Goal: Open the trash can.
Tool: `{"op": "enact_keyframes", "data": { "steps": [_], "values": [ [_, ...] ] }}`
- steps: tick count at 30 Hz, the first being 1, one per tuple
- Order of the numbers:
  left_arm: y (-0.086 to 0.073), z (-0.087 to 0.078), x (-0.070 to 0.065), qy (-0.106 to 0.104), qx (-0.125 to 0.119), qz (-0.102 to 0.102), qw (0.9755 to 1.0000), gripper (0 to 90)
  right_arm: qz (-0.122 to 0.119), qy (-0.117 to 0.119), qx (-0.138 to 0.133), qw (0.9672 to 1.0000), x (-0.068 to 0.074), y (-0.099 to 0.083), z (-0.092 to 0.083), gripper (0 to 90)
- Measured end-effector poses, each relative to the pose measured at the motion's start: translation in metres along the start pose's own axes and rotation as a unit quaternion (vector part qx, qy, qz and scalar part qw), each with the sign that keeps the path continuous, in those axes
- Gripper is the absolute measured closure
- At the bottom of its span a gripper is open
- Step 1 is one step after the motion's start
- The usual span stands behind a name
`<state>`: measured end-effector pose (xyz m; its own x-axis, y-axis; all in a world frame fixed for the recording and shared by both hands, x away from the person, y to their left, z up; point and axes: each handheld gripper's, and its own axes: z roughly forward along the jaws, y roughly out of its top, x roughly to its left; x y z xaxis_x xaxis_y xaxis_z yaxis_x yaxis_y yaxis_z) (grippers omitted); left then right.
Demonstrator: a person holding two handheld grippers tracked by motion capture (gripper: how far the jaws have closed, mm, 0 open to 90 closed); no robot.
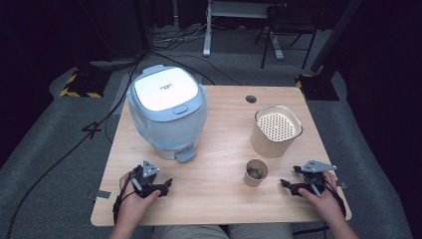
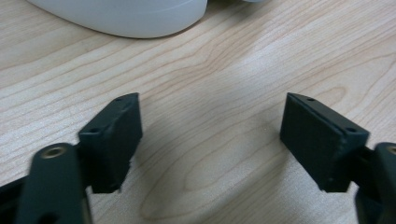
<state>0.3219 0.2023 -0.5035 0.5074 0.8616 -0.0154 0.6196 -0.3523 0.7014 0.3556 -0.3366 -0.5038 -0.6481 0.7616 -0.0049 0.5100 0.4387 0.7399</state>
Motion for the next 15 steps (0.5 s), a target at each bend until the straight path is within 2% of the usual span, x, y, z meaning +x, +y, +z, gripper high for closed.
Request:
{"op": "enact_keyframes", "data": {
  "steps": [6,10,12,14,15],
  "values": [
    [0.003,-0.004,0.001,0.000,0.003,-0.003,1.0000,30.8,0.000,0.000,0.000,1.0000,0.000,0.000,0.000,18.6],
    [0.007,-0.013,0.003,-0.020,0.002,0.008,0.9998,35.7,0.000,0.000,0.000,1.0000,0.000,0.000,0.000,18.6],
    [0.010,-0.020,0.004,-0.033,-0.004,0.009,0.9994,43.1,0.000,0.000,0.000,1.0000,0.000,0.000,0.000,18.7],
    [0.014,-0.027,0.006,-0.061,-0.013,0.008,0.9981,48.4,0.000,0.000,0.000,1.0000,0.000,0.000,0.000,18.7],
    [0.014,-0.027,0.006,-0.061,-0.013,0.008,0.9981,51.3,0.000,0.000,0.000,1.0000,0.000,0.000,0.000,18.7]
  ]
}}
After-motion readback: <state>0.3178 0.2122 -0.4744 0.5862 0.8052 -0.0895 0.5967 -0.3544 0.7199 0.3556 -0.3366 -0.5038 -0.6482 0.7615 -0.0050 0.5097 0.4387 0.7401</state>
